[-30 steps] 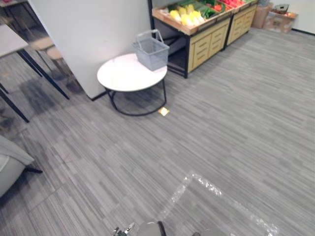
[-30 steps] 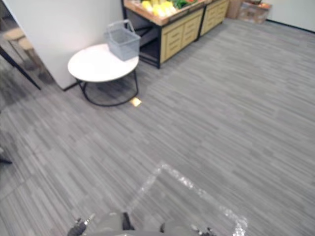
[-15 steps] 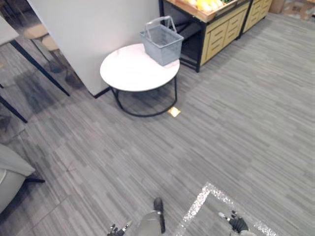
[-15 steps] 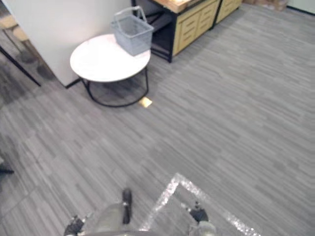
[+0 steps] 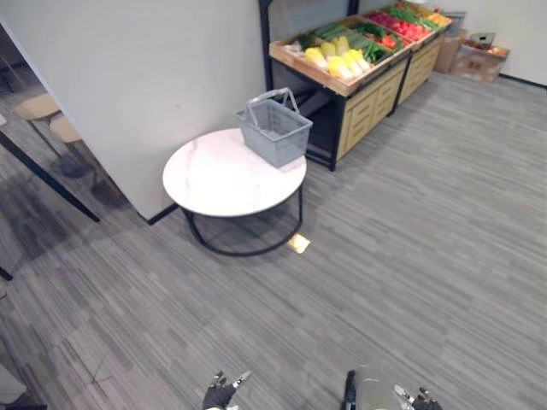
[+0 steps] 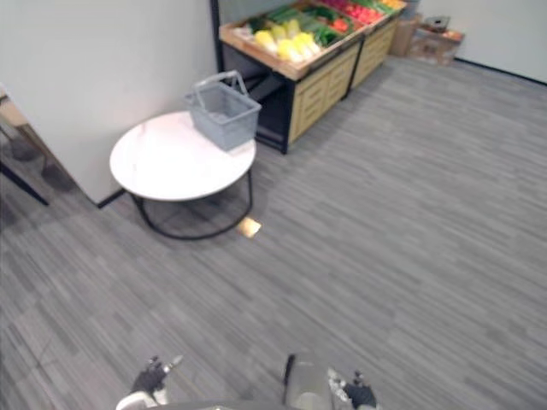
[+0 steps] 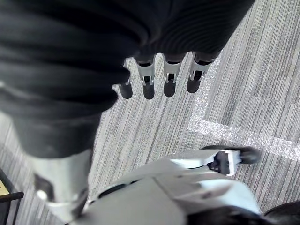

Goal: Pick vegetable in the basket

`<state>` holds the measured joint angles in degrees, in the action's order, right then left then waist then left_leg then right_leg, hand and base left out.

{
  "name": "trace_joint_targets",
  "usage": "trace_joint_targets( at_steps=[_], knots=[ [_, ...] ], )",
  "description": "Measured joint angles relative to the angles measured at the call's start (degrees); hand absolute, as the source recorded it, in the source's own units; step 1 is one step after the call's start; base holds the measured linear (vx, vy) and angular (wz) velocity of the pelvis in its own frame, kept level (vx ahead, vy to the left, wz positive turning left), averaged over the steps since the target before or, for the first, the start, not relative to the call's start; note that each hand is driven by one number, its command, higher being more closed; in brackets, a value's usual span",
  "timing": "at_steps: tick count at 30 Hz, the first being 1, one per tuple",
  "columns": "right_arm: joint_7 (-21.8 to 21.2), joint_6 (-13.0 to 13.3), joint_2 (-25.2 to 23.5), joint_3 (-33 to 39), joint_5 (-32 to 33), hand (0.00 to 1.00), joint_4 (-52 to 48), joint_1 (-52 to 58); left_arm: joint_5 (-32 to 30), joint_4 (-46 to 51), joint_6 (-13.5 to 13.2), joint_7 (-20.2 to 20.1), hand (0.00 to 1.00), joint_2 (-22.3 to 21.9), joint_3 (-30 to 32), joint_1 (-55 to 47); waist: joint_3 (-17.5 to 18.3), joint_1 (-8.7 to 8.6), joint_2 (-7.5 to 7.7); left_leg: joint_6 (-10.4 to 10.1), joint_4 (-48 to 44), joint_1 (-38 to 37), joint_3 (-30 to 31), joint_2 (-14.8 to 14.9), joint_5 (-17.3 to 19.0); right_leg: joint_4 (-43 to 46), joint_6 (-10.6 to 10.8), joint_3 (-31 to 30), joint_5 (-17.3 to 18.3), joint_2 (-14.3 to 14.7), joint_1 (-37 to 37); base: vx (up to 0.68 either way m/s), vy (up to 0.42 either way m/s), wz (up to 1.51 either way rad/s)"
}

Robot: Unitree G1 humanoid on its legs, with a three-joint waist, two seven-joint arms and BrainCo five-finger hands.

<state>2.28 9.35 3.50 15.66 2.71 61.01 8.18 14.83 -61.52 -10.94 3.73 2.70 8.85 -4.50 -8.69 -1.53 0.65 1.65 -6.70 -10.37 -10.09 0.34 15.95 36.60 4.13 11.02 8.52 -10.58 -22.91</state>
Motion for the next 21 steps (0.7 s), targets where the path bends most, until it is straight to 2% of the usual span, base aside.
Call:
trace_joint_targets(
  at_steps=[1,2,4,5,6,7,8,9,11,13,14,15,16,17,19,20,21],
  knots=[
    [-0.03,0.00,-0.02,0.00,-0.02,0.00,-0.13,0.03,0.00,-0.01,0.00,0.02,0.00,-0.42,0.60,0.19,-0.07,-0.01,-0.41,-0.61,-0.10,-0.48,0.16,0.69,0.75,-4.15,0.21,0.11,-0.38,0.53,-0.01,0.48,-0.167,0.13],
    [-0.02,-0.03,0.05,0.00,-0.04,0.00,-0.67,0.08,-0.01,0.03,-0.03,0.04,0.00,-1.03,0.82,0.50,-0.32,0.04,-0.98,-2.01,-0.41,-1.86,0.42,2.14,2.19,-11.92,0.84,0.06,-1.04,1.39,0.00,0.55,-0.214,0.13],
    [0.07,-0.20,-0.08,-0.13,-0.07,0.00,-2.42,0.74,-0.05,0.12,-0.07,0.13,0.00,-2.53,2.89,1.15,-0.41,-0.14,-1.20,-4.35,0.41,-4.23,1.11,4.45,3.93,-21.90,0.75,-0.95,-5.04,2.65,0.60,0.64,-0.279,0.23],
    [0.05,-0.28,-0.19,-0.32,-0.13,0.00,-2.75,0.92,-0.29,0.08,-0.13,0.15,0.00,-2.63,3.20,1.34,-0.49,-0.11,-1.01,-4.62,0.52,-5.02,1.29,4.91,4.09,-22.88,0.78,-1.20,-7.59,2.72,0.94,0.60,-0.299,0.27],
    [-0.04,-0.48,-0.12,-0.33,-0.28,0.00,-2.86,1.13,-0.32,-0.08,-0.07,0.24,0.00,-2.95,3.98,1.45,-0.31,-0.06,-0.89,-5.18,-0.18,-6.32,1.40,6.22,3.64,-20.09,-0.68,-1.02,-12.19,3.23,1.25,0.59,-0.326,0.32],
    [-0.08,-0.50,0.32,-0.27,-0.34,0.00,-3.39,0.80,-0.39,-0.04,-0.11,0.26,0.00,-4.40,4.25,2.39,-0.75,-0.07,-1.93,-6.37,-1.68,-6.92,1.51,7.34,1.75,-14.53,-2.80,0.01,-8.10,3.41,0.64,0.59,-0.337,0.30],
    [-0.17,-0.51,0.52,-0.32,-0.48,0.00,-3.62,0.76,-0.66,-0.01,-0.11,0.27,0.00,-5.19,4.63,2.64,-0.72,-0.05,-1.97,-6.73,-2.41,-7.06,1.56,7.54,0.32,-11.88,-3.44,0.27,-6.68,3.14,0.29,0.58,-0.343,0.26],
    [-0.33,-0.53,0.78,-0.41,-0.61,0.00,-3.90,0.69,-1.79,0.43,-0.14,0.34,0.00,-6.05,4.86,2.79,-0.58,-0.03,-2.20,-7.27,-4.80,-6.95,2.10,8.21,-2.75,-8.67,-4.44,0.97,-3.45,2.96,0.70,0.57,-0.331,0.19],
    [-0.32,-0.62,1.07,-0.46,-0.65,0.00,-3.96,0.51,-2.26,0.66,-0.08,0.35,0.00,-6.79,5.14,2.93,-0.30,-0.26,-2.76,-7.46,-13.75,-3.90,4.94,9.80,-7.48,-8.76,-5.11,2.33,-0.22,3.83,4.01,0.54,-0.313,0.21],
    [-0.31,-0.61,1.02,-0.70,-0.77,0.00,-4.98,0.39,-2.22,1.64,0.04,0.60,0.00,-6.82,6.23,3.07,-0.22,-0.32,-2.89,-10.28,-34.91,5.90,9.71,11.79,-18.72,-11.97,-6.19,3.98,2.28,5.14,9.58,0.44,-0.253,0.19],
    [-0.32,-0.60,1.01,-0.94,-0.87,0.00,-5.21,0.23,-2.18,2.20,0.09,0.70,0.00,-6.84,6.81,3.01,-0.29,-0.22,-2.85,-10.98,-40.48,8.53,10.10,12.27,-19.64,-12.56,-6.57,4.05,2.69,5.57,11.10,0.38,-0.200,0.04],
    [-0.31,-0.61,1.06,-1.76,-0.87,0.00,-5.93,0.20,-2.01,3.22,0.11,1.04,0.00,-6.86,7.80,2.94,-0.42,0.15,-2.64,-11.52,-49.78,12.66,9.08,13.31,-20.11,-13.97,-7.03,4.01,3.47,6.35,14.37,0.35,-0.159,-0.08],
    [-0.28,-0.55,1.21,-3.13,-0.86,0.00,-6.32,-0.03,-1.71,4.16,-0.03,1.33,0.00,-6.80,7.79,2.64,-0.84,0.32,-1.96,-10.66,-56.04,15.83,7.47,14.16,-19.36,-15.60,-7.17,3.76,4.40,6.93,18.04,0.38,-0.152,-0.12],
    [-0.23,-0.57,1.21,-3.65,-0.84,0.00,-6.33,-0.39,-1.52,4.82,-0.11,1.54,0.00,-6.72,7.71,2.29,-0.86,0.57,-1.83,-9.98,-57.85,17.10,6.55,14.38,-18.30,-16.17,-7.54,3.45,5.20,7.02,19.67,0.34,-0.096,-0.17],
    [-0.17,-0.53,1.46,-5.47,-0.81,0.00,-6.80,-1.27,-1.51,5.97,-0.28,1.79,0.00,-6.68,6.53,1.82,-0.76,0.65,-1.92,-8.69,-58.58,20.97,3.78,14.12,-14.77,-18.01,-7.07,2.64,6.50,7.00,23.57,0.25,-0.017,-0.14],
    [-0.14,-0.54,1.47,-6.67,-0.59,0.00,-6.92,-1.71,-1.43,6.90,-0.30,2.10,0.00,-6.59,5.11,1.71,-0.75,0.79,-2.08,-8.01,-56.40,24.47,2.27,13.39,-12.19,-19.53,-6.67,2.42,6.76,6.91,25.54,0.23,0.054,-0.14],
    [-0.03,-0.56,1.22,-7.89,-0.46,0.00,-7.19,-1.91,-1.43,8.23,-0.64,2.24,0.00,-6.36,3.46,1.34,-0.72,1.64,-2.16,-7.47,-51.27,27.24,0.47,12.53,-9.61,-21.12,-6.39,2.04,6.93,6.68,27.21,0.25,0.077,-0.18]
  ],
)
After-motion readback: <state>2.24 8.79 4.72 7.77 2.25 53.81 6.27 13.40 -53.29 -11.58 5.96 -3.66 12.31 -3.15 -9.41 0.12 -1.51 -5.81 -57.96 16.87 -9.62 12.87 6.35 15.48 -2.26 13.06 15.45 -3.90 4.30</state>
